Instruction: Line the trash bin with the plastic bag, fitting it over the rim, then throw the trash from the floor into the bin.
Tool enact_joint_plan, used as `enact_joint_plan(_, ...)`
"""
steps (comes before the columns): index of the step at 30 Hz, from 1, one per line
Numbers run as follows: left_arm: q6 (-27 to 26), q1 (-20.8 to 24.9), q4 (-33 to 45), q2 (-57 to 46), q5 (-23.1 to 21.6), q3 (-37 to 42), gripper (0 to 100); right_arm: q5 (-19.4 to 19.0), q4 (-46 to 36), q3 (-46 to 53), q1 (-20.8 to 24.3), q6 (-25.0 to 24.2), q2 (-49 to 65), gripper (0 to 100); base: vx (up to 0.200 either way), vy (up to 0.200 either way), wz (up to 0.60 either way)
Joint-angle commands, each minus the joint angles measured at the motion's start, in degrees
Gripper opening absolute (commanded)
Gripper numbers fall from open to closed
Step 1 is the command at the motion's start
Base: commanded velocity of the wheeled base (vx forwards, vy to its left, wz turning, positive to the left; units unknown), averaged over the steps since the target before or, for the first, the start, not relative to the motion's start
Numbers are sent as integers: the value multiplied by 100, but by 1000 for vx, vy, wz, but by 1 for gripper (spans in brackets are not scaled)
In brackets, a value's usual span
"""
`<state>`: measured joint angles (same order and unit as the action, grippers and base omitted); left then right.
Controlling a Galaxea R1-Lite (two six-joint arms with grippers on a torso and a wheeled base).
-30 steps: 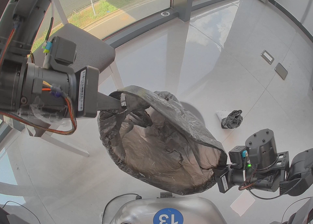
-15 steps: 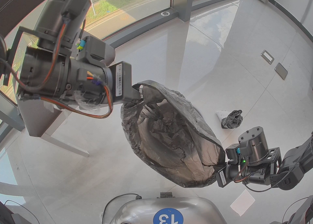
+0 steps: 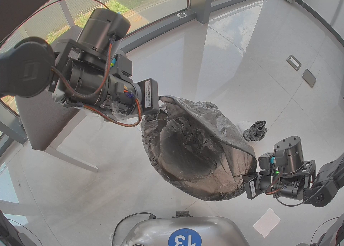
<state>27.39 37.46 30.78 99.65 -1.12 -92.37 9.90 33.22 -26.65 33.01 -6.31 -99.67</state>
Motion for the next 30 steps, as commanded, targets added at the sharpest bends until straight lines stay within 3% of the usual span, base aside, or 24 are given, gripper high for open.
enact_joint_plan(1,-6,-327,-11,266,-20,0,0,-6,202,-156,12,16,-334,0,0,0,0)
enact_joint_plan(11,3,-477,60,-138,-20,509,0,3,334,-253,680,-19,-800,0,0,0,0)
enact_joint_plan(20,-6,-556,191,-297,-28,500,0,3,299,-86,1366,-107,-800,0,0,0,0)
enact_joint_plan(26,-6,-565,104,29,-55,316,0,3,334,-218,1041,-89,-905,0,0,0,0)
enact_joint_plan(30,-6,-644,104,635,-72,-273,0,-6,308,-587,206,157,-975,0,0,0,0)
